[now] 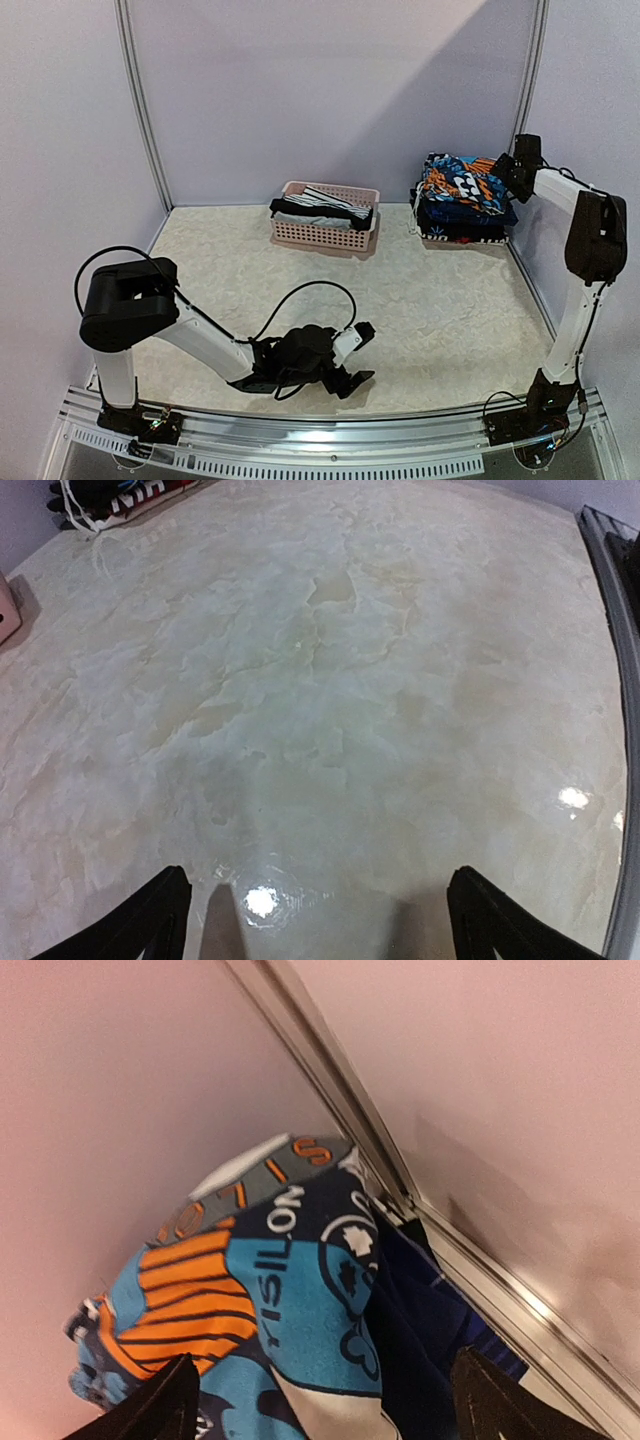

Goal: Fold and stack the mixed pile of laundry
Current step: Place the square-folded shorts at the corner of the board, then adjust the square-folded shorts at the corner of the board.

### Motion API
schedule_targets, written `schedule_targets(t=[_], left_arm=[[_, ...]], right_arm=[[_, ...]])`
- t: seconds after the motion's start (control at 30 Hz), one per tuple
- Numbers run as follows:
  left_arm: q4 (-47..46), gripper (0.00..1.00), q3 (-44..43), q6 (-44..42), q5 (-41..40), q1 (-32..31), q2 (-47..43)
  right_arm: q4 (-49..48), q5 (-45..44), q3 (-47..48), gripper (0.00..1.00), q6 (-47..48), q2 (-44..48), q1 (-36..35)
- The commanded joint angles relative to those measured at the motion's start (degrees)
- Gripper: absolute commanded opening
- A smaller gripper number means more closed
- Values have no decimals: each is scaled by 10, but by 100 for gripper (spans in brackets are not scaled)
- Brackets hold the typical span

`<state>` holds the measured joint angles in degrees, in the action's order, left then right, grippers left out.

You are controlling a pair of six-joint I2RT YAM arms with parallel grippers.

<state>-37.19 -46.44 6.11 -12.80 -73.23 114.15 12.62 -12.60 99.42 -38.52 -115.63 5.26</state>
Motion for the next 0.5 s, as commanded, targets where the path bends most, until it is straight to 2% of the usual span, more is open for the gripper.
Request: schedule_targets(t=[0.0,0.23,0.47], left_arm=[[-9,91,0,0,-3,-6,7],[-4,91,3,0,-6,-4,7],[10,91,-13,2,-6,-2,17]], right_arm=[[-96,-24,-42,85,-65,42,0],[-164,48,-29,75,-100,-10,22],[-180,52,-16,73,-125,-46,25]])
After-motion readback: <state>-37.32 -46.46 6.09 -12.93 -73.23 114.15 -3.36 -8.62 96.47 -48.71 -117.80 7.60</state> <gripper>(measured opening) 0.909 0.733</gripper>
